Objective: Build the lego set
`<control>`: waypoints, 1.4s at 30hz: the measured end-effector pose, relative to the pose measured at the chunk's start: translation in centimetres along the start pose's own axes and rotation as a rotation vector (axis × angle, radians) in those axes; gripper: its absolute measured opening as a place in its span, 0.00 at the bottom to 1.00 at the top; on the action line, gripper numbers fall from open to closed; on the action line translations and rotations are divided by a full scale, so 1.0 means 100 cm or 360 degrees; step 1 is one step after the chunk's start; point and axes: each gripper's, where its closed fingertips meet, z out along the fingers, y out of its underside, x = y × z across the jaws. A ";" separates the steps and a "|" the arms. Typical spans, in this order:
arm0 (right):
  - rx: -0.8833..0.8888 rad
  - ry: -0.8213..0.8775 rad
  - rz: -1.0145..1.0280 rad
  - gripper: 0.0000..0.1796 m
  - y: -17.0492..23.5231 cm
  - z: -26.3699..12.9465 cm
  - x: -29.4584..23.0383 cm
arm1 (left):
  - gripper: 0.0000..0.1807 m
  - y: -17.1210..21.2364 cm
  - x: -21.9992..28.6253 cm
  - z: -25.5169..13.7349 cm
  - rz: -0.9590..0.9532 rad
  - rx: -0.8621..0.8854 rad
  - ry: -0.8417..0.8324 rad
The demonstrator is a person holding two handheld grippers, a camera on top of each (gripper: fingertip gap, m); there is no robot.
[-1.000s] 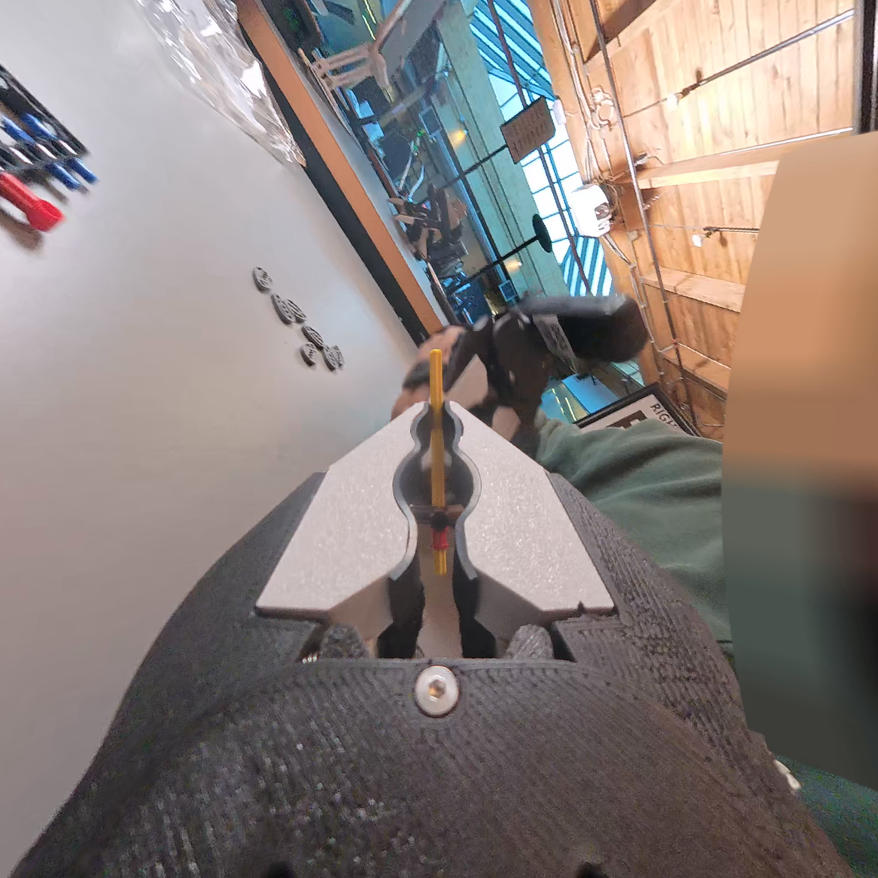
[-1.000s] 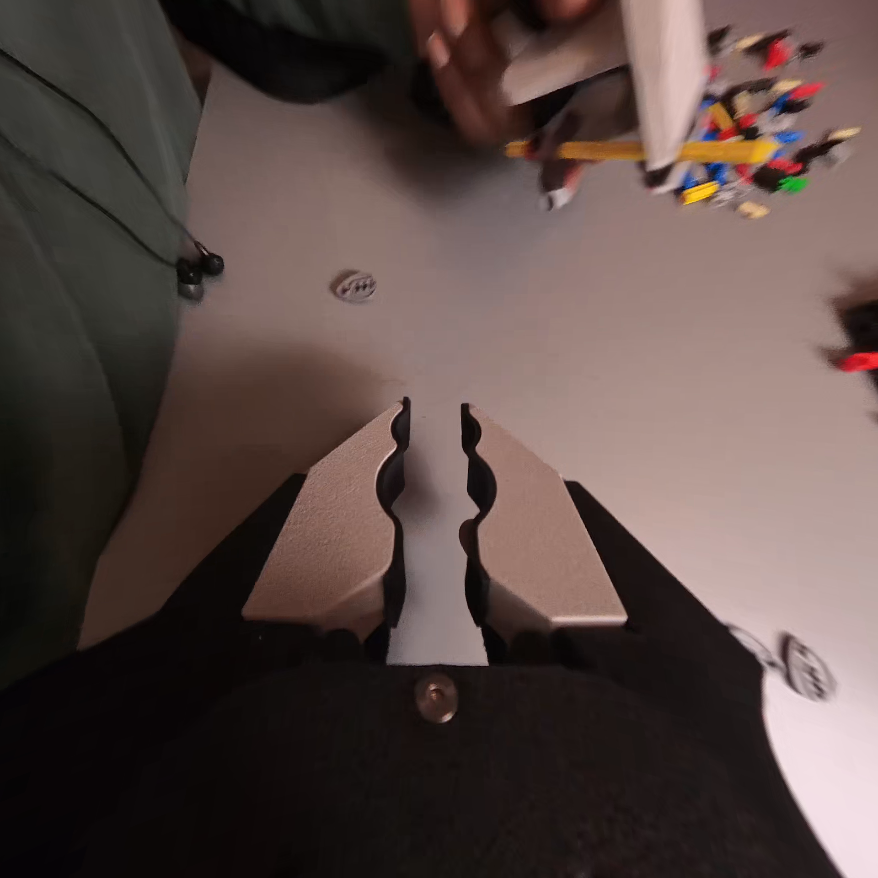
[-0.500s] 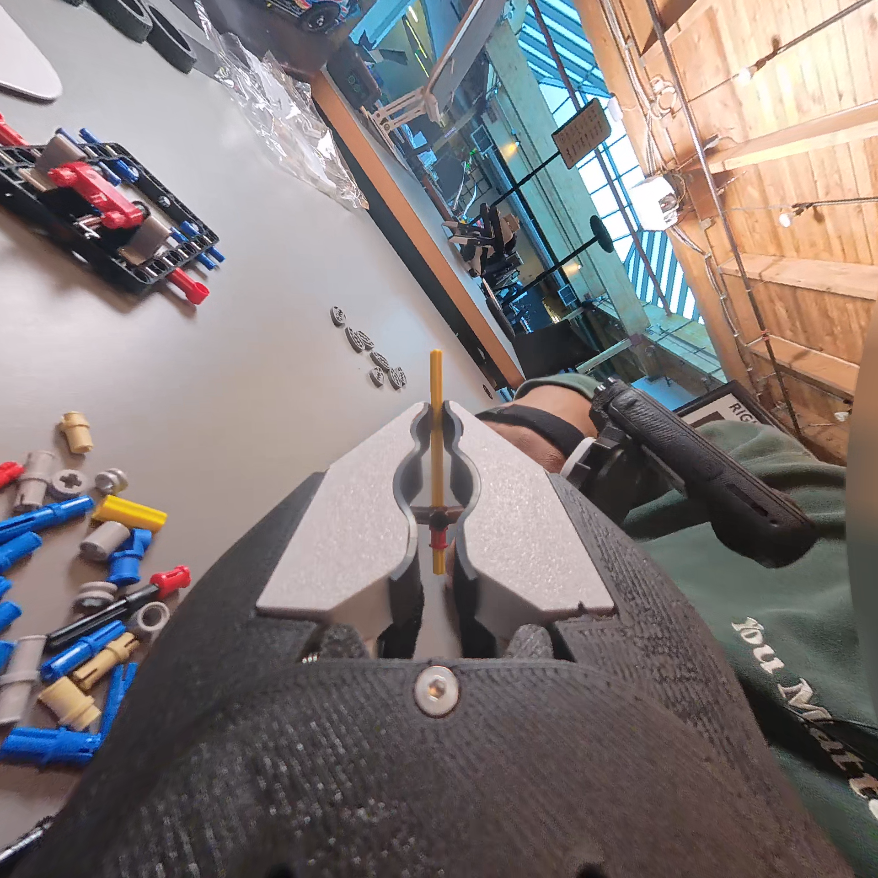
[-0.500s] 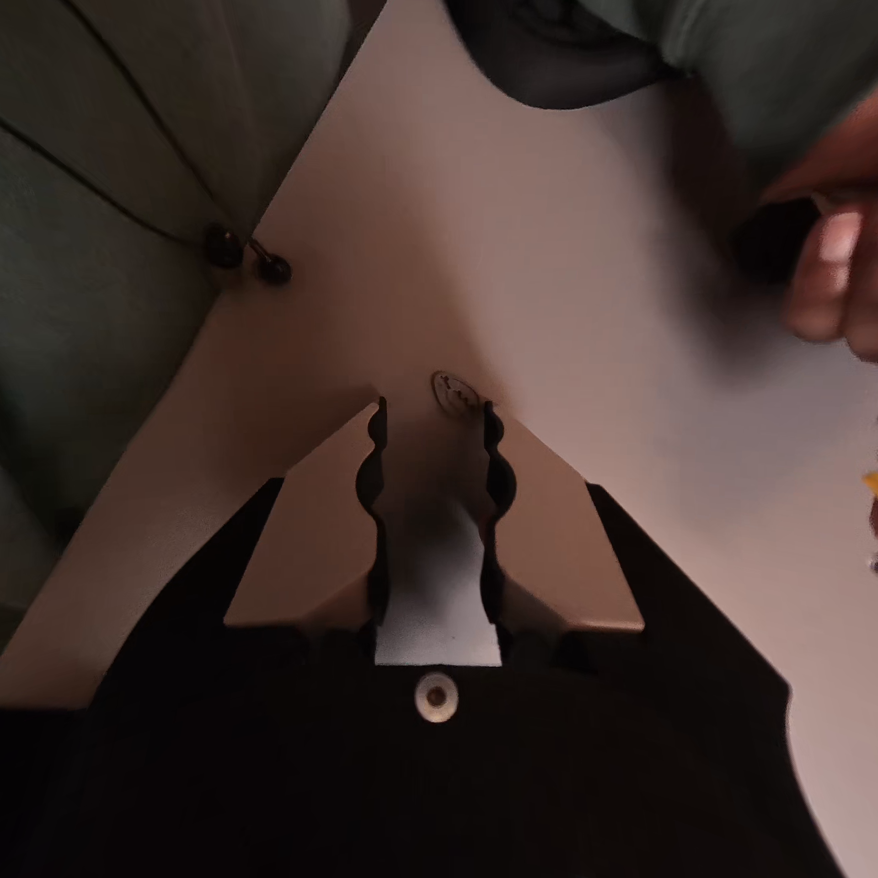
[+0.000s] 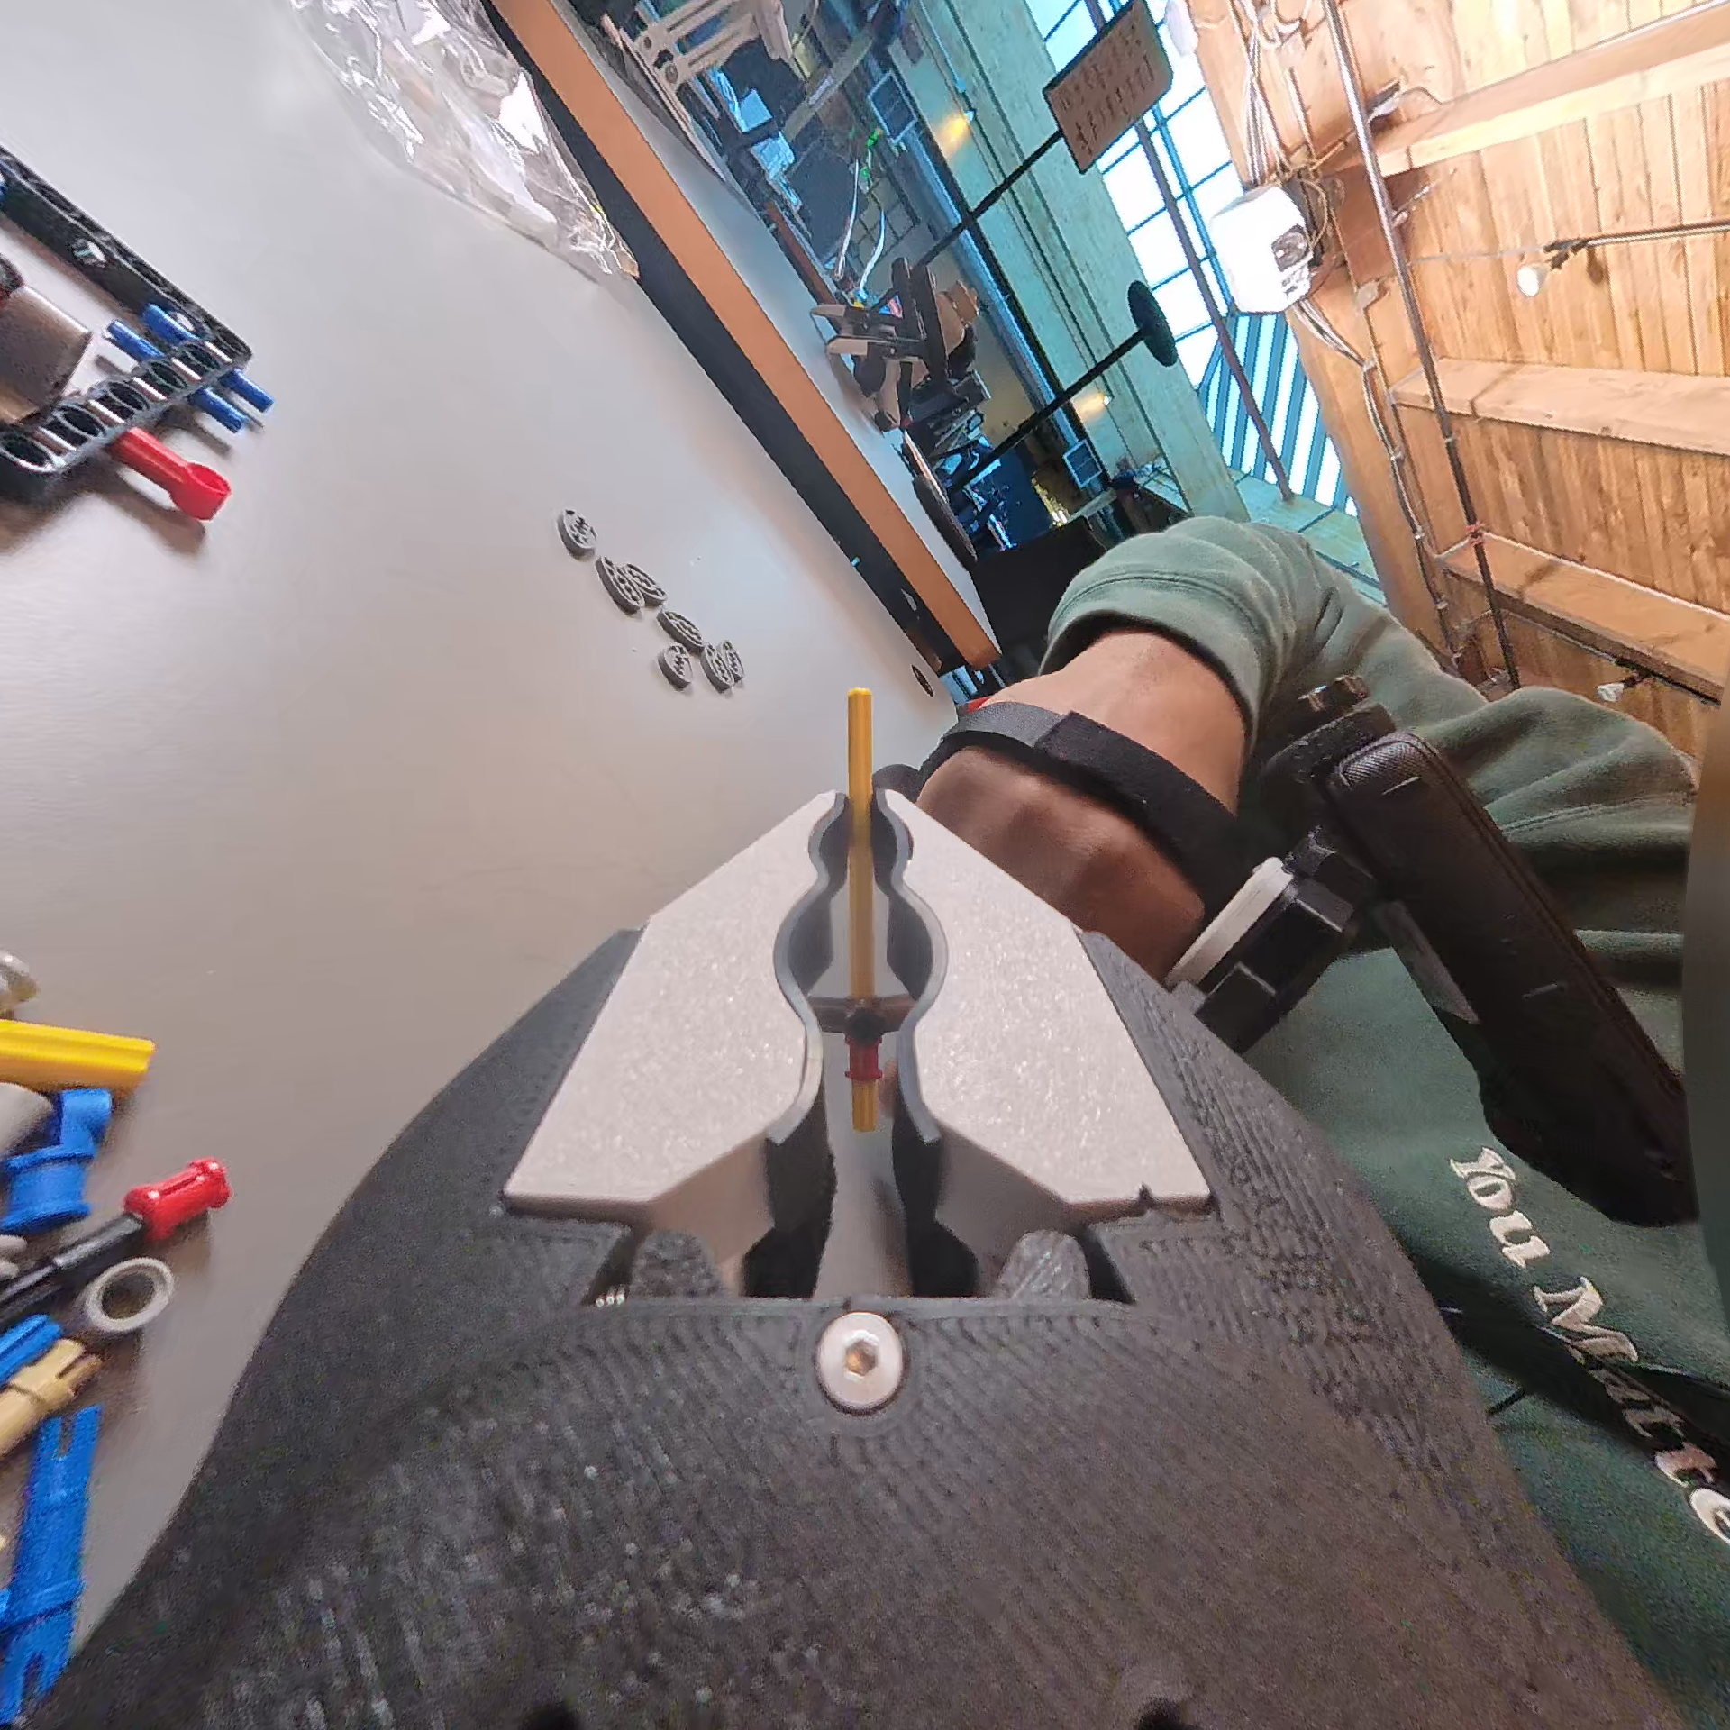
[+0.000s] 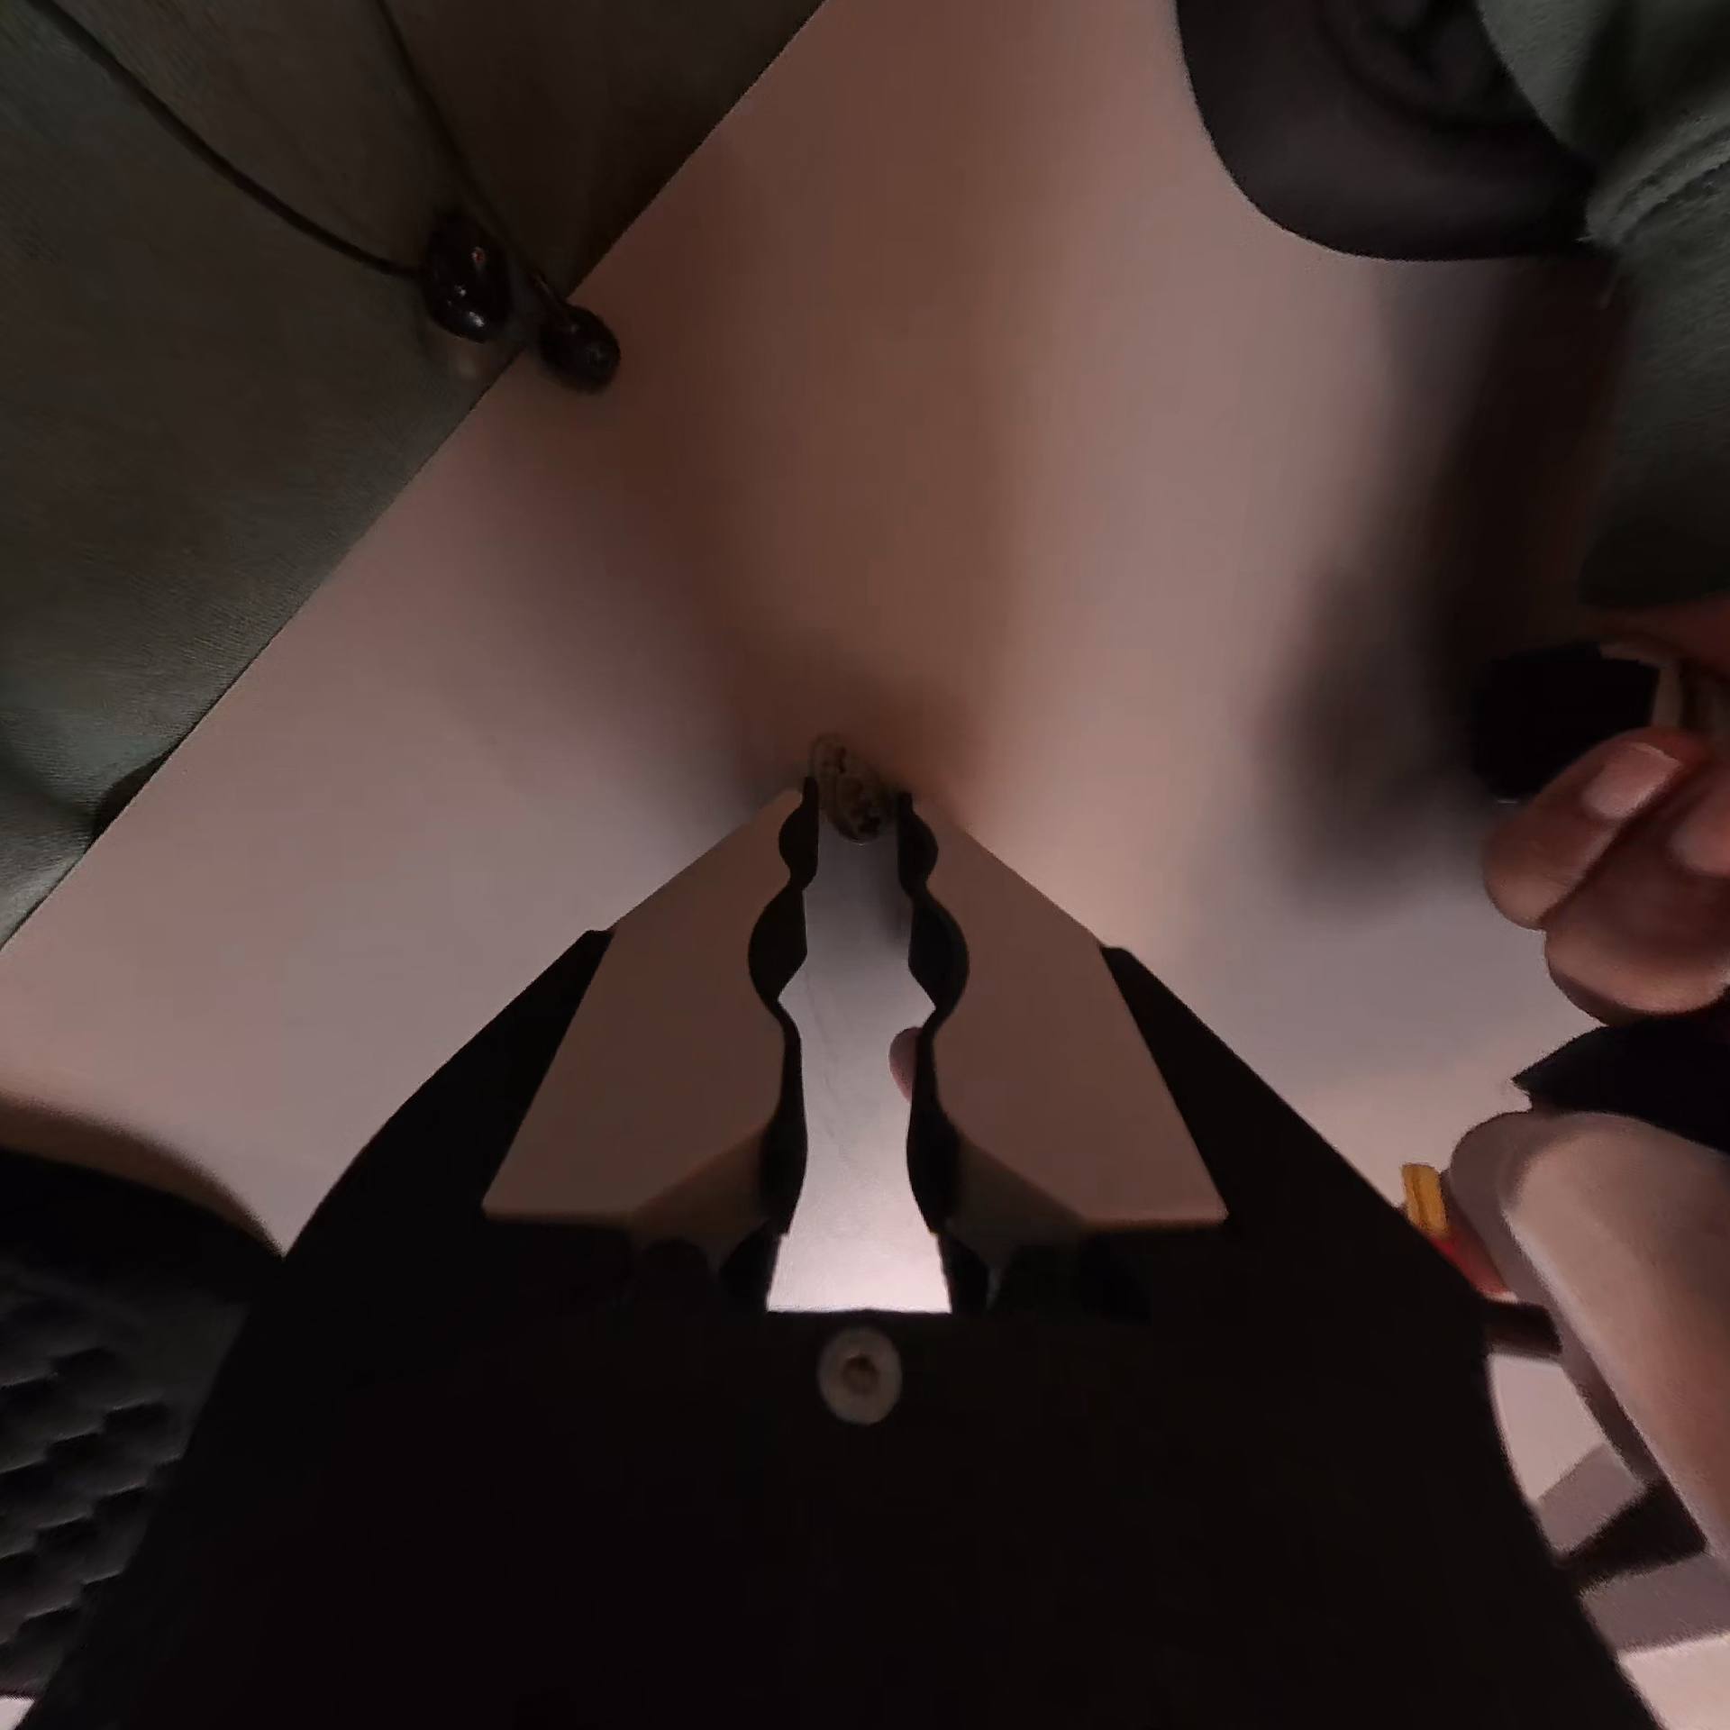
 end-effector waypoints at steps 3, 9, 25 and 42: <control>0.0149 0.0126 0.0121 0.08 0.006 -0.005 -0.001 | 0.01 0.002 0.006 -0.001 0.0000 -0.0022 0.0038; 0.1211 0.0574 0.0791 0.07 0.028 -0.122 0.022 | 0.01 0.002 0.037 0.004 0.0000 -0.0029 0.0257; 0.2198 0.0279 0.0904 0.07 0.047 -0.180 0.032 | 0.01 0.014 0.080 0.028 -0.0305 -0.0013 0.0595; 0.2142 0.0214 0.0900 0.07 0.056 -0.171 0.040 | 0.01 0.014 0.065 0.023 -0.0323 -0.0034 0.0522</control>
